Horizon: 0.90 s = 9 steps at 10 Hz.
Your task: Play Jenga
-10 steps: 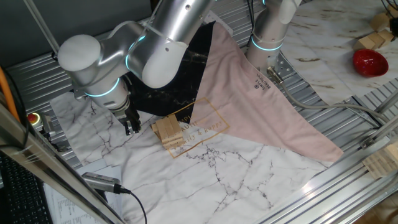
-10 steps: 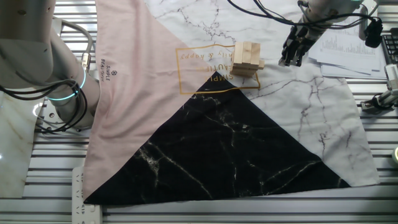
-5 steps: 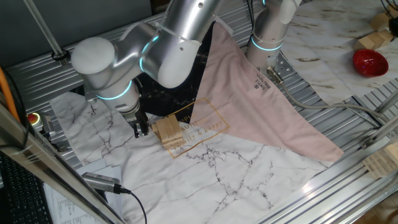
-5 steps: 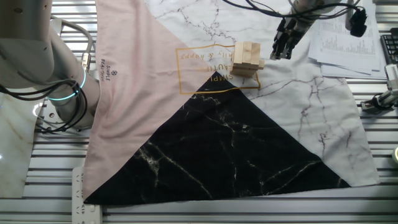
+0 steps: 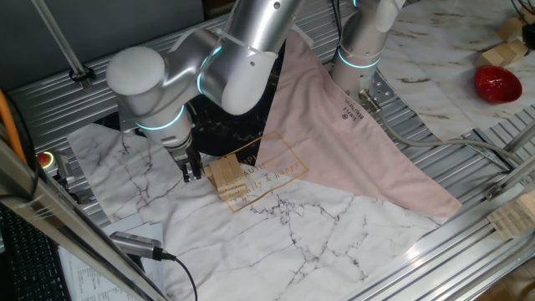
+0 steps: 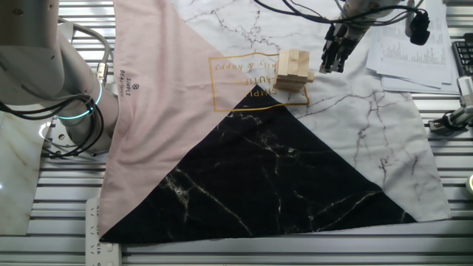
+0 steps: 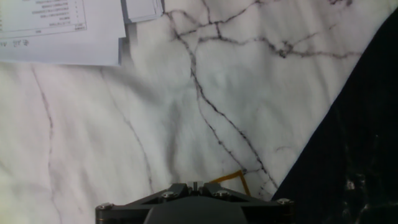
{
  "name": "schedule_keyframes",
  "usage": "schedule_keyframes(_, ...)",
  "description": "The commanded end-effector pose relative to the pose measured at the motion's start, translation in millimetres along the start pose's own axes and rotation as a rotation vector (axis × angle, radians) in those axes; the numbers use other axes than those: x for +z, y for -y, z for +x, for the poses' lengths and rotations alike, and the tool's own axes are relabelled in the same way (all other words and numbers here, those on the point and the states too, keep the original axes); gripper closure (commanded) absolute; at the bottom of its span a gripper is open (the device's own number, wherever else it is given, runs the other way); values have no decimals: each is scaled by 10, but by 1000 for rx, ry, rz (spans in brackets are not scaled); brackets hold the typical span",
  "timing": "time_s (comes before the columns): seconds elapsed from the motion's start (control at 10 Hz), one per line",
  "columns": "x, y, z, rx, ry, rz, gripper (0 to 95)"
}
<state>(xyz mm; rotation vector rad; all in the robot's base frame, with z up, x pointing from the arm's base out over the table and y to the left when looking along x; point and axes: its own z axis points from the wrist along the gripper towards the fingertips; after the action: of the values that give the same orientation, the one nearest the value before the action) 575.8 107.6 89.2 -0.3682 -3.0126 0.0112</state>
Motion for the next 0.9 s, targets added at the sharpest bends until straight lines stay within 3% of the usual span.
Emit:
schedule_keyframes(0.1, 10, -7, -12, -3, -3, 1, 950)
schedule_keyframes(0.2, 10, -7, -12, -6, -3, 1, 950)
schedule_keyframes(0.3, 10, -6, -12, -8, -2, 2, 760)
schedule_keyframes(0.9, 22, 16, 3, -21, -3, -1, 760)
